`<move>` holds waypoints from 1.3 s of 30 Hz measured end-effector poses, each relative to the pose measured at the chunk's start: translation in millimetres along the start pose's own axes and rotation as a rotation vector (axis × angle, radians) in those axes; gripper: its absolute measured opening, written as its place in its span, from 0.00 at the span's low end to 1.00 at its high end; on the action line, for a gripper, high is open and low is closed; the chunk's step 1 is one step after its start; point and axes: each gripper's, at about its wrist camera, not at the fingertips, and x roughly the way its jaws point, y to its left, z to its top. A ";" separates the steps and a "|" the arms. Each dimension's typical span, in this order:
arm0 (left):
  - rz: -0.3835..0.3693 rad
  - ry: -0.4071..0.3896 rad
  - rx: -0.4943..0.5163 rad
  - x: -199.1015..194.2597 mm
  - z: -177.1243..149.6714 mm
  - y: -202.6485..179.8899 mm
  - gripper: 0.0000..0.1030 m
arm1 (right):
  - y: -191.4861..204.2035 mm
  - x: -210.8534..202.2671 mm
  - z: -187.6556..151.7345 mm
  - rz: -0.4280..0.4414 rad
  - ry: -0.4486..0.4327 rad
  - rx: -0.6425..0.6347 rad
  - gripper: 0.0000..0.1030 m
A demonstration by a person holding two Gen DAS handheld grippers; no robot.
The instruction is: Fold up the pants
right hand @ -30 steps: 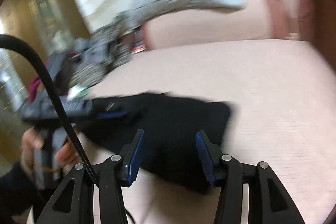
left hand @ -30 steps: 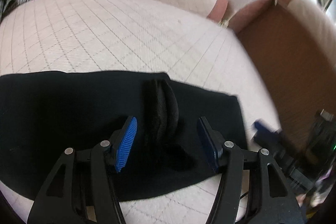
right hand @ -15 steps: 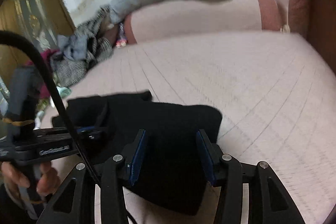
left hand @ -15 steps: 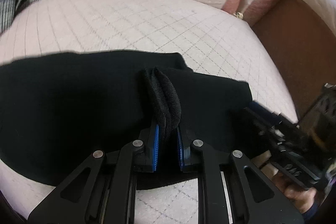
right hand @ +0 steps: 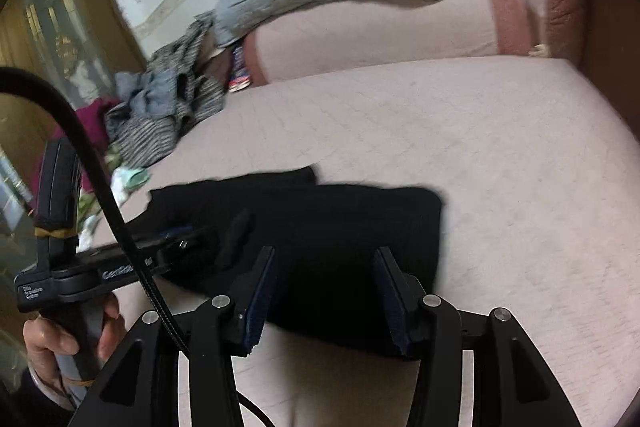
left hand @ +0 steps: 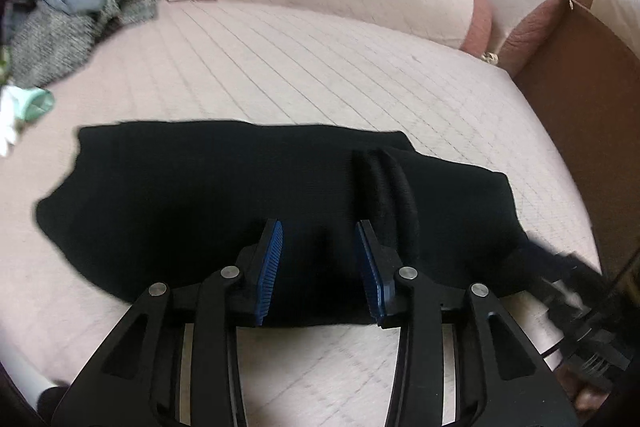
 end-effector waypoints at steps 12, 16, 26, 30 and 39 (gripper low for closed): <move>0.073 -0.179 0.004 -67.6 -14.6 14.4 0.36 | 88.6 -59.7 24.6 -0.078 -0.059 -0.210 0.53; 0.045 -0.188 -0.049 -76.3 -18.5 26.4 0.36 | 101.9 -85.6 41.1 -0.013 -0.124 -0.152 0.72; 0.021 -0.125 -0.328 -67.1 -39.7 104.0 0.54 | 126.5 -26.4 57.6 0.027 -0.038 -0.236 0.73; 0.054 -0.102 -0.487 -54.6 -47.6 137.7 0.54 | 144.3 17.7 68.1 0.051 0.003 -0.375 0.73; 0.077 -0.083 -0.623 -39.2 -43.7 172.5 0.60 | 177.9 127.6 96.8 0.171 0.138 -0.495 0.73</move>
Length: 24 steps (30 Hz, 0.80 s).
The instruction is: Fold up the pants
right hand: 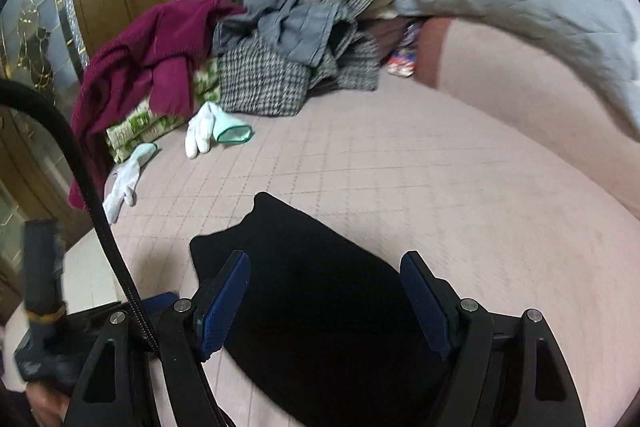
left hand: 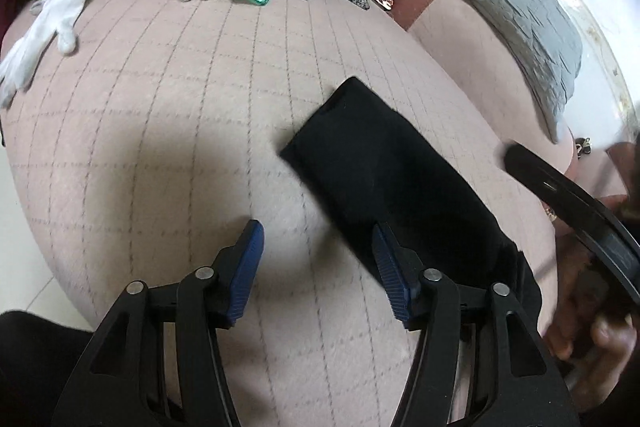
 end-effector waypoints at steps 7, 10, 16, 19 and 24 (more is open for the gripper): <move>-0.022 -0.041 0.019 15.7 9.8 -2.1 0.65 | 14.8 76.9 21.6 0.090 0.101 -0.089 0.73; -0.021 -0.052 0.059 21.4 14.0 -6.1 0.72 | 23.1 102.8 26.1 0.103 0.127 -0.147 0.73; -0.040 -0.069 0.122 31.2 23.1 -6.7 0.70 | 26.6 130.8 19.4 0.171 0.155 -0.132 0.24; -0.128 -0.024 0.073 35.4 28.7 0.1 0.21 | 19.0 111.3 18.0 0.207 0.091 -0.057 0.15; -0.212 -0.193 0.258 -24.6 16.0 -47.9 0.15 | 6.8 36.2 19.2 0.248 -0.057 0.039 0.13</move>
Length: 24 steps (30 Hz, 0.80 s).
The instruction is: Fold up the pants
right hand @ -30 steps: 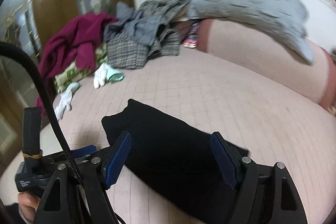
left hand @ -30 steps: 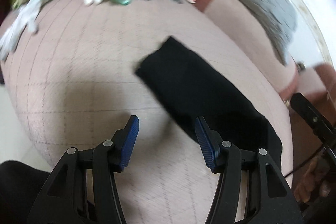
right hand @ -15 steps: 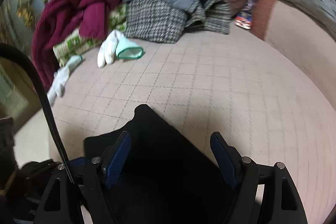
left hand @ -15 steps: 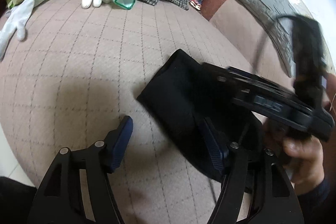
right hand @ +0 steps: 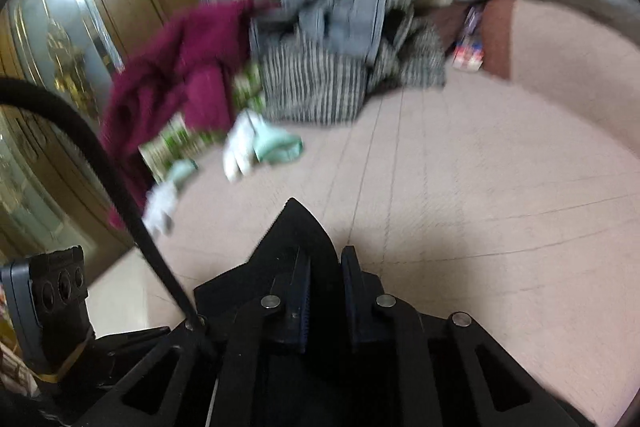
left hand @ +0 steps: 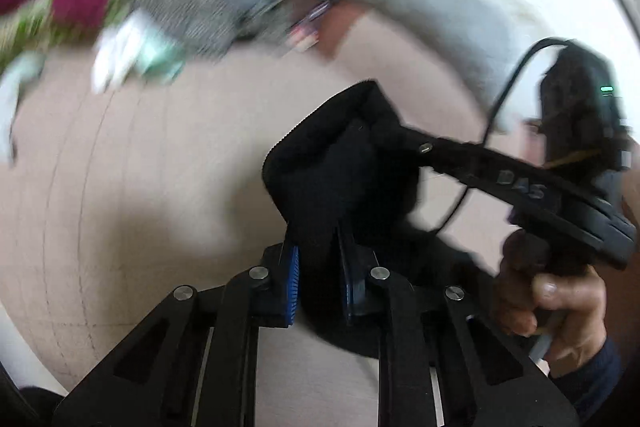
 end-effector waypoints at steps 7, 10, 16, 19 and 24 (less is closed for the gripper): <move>-0.250 -0.007 0.286 -18.9 -14.1 -123.9 0.15 | -30.6 -164.8 -20.0 -0.063 -0.252 0.101 0.08; -0.289 0.114 0.388 22.9 -48.8 -170.6 0.15 | -60.1 -223.7 -55.0 -0.162 -0.299 0.181 0.03; -0.260 0.280 0.496 74.8 -105.5 -202.1 0.15 | -126.1 -251.9 -127.9 -0.457 -0.148 0.407 0.04; -0.321 0.313 0.514 57.9 -87.5 -198.9 0.16 | -132.9 -259.2 -152.6 -0.400 -0.141 0.493 0.31; -0.377 0.277 0.504 33.7 -67.8 -182.4 0.44 | -137.2 -252.0 -172.1 -0.147 -0.172 0.657 0.61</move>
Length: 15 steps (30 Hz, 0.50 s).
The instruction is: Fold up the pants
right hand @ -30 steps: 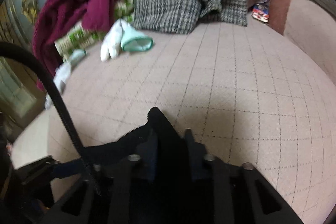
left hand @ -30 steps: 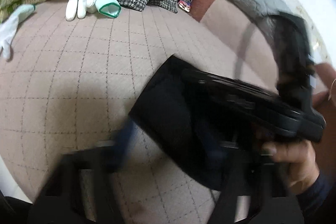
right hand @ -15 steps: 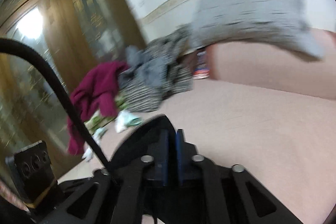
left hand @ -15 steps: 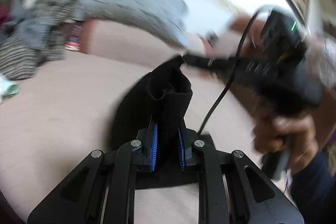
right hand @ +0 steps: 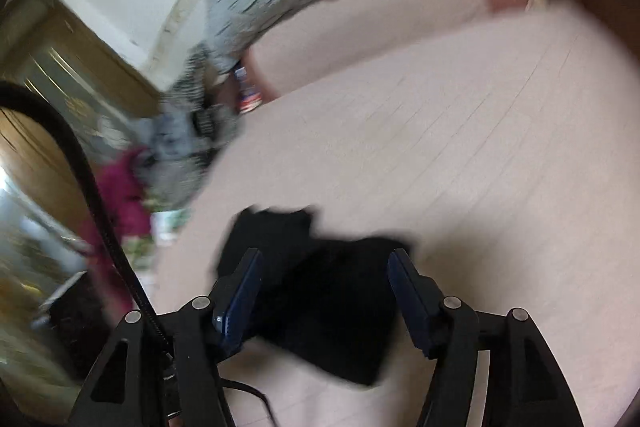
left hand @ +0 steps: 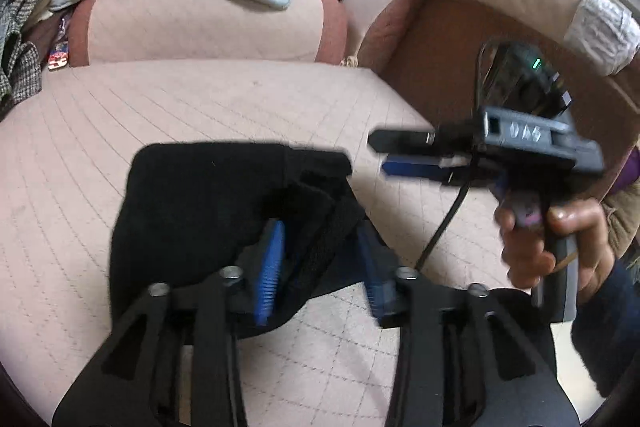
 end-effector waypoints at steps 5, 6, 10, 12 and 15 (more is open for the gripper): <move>-0.013 0.019 -0.043 8.7 -9.9 9.2 0.49 | 9.3 30.8 -9.1 0.052 0.070 0.067 0.61; -0.007 0.035 -0.050 12.4 -10.6 7.7 0.49 | 9.5 38.5 -8.0 0.047 0.095 0.079 0.61; 0.012 0.011 -0.037 -2.0 -17.5 8.6 0.49 | 21.9 45.4 -16.3 -0.088 0.107 0.023 0.61; 0.034 -0.005 -0.026 -7.9 -18.2 12.3 0.49 | 19.3 38.7 -20.1 -0.090 0.092 0.022 0.61; 0.065 0.001 -0.019 -4.3 -21.9 16.7 0.49 | 8.9 41.8 -22.4 -0.099 0.104 0.051 0.61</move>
